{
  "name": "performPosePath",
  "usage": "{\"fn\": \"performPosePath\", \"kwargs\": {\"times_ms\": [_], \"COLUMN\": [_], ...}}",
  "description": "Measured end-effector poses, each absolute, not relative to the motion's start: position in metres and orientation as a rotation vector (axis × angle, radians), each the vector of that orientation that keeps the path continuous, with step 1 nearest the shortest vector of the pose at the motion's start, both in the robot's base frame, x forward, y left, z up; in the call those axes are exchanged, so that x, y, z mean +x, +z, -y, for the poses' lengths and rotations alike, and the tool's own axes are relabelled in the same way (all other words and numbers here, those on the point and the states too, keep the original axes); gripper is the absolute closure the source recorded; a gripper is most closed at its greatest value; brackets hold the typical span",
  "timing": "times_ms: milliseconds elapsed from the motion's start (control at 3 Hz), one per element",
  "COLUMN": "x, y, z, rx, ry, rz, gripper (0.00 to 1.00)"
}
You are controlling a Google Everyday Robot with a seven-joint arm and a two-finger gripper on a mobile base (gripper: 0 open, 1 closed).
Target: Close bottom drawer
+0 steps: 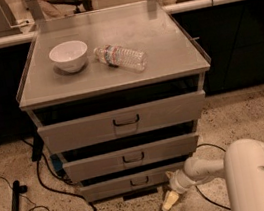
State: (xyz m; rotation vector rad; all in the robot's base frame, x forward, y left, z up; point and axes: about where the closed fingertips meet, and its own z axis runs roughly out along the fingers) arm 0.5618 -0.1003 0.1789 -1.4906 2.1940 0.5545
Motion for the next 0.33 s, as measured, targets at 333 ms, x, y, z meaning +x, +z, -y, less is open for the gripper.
{"fn": "performPosePath", "kwargs": {"times_ms": [333], "x": [0.5618], "y": [0.1789], "z": [0.1003], "rx": [-1.491], "ry": [0.555], "rz": [-2.194], "gripper": [0.00]}}
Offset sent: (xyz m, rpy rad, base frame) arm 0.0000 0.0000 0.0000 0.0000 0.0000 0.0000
